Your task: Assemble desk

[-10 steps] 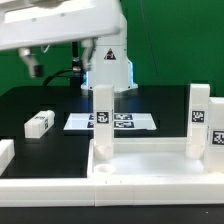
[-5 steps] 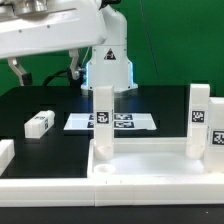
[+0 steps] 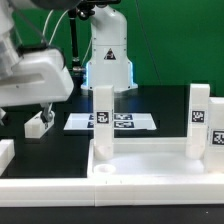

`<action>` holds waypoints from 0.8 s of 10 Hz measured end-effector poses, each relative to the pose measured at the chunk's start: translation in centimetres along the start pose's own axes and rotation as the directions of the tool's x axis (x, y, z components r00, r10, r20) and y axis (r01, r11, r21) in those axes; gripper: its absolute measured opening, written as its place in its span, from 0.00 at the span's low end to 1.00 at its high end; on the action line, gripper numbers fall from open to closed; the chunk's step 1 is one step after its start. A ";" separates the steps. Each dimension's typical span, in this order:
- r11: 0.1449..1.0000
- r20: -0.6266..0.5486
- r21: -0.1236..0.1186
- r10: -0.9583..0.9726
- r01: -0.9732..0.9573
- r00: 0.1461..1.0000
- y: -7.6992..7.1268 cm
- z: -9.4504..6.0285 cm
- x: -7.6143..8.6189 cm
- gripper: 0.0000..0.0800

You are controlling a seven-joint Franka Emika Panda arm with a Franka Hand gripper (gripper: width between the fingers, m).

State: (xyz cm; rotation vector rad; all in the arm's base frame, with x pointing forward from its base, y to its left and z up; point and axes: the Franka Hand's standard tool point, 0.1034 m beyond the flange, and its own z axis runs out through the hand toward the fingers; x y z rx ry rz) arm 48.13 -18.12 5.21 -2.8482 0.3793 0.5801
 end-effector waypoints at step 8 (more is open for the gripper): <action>1.000 0.430 -0.001 -0.007 0.008 0.903 1.2 3.4 -3.7 0.81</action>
Offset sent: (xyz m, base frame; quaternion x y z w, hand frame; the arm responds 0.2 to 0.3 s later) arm 0.0000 0.0000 0.0000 0.0000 -0.1938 0.0000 0.9810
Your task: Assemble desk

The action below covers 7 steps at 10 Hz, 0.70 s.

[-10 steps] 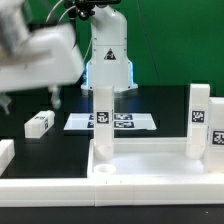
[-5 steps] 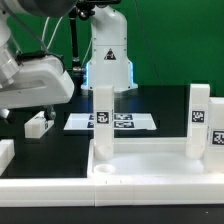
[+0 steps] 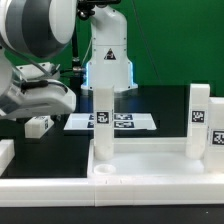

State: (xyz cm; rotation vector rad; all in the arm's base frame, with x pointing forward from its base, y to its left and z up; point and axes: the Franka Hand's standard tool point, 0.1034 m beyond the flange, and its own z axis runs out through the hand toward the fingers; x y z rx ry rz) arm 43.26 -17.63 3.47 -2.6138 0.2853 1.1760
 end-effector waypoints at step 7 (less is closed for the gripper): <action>0.999 0.129 -0.012 0.050 -0.049 0.990 3.9 3.6 -0.3 0.81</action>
Offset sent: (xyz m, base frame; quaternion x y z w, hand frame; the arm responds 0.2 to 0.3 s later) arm -0.0287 -0.0328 -0.0346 -0.0041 -0.0969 0.0204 0.9951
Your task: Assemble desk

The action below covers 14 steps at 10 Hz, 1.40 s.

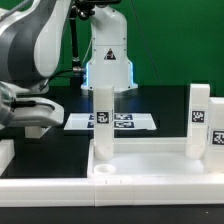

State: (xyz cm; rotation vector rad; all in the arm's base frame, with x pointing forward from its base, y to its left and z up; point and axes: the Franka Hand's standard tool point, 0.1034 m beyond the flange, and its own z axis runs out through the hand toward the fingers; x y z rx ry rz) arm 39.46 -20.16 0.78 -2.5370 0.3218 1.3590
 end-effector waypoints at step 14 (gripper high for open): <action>1.000 -0.061 -0.007 0.010 -0.010 0.998 -5.1 -6.3 -3.9 0.36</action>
Offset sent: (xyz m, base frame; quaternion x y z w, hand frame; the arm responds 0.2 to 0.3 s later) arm 0.0000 0.0000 0.0000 0.0000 0.0000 0.0000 1.0000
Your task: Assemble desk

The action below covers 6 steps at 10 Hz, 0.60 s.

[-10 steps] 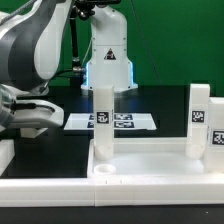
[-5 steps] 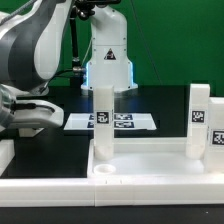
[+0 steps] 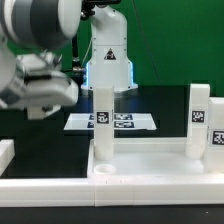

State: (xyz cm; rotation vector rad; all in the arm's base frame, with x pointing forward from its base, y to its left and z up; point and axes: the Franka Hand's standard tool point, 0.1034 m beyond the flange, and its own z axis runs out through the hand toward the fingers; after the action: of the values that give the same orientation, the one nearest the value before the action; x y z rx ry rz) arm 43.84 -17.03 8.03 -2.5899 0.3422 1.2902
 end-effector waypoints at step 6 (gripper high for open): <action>0.994 -0.290 -0.099 -0.069 0.042 0.955 -3.2 -5.9 0.8 0.36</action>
Offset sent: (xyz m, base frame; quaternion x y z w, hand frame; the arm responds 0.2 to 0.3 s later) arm 0.0000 0.0000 0.0000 0.0000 0.0000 0.0000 1.0000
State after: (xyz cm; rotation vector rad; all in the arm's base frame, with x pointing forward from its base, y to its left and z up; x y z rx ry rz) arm 49.74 -15.89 11.16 -2.8507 0.2621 0.9219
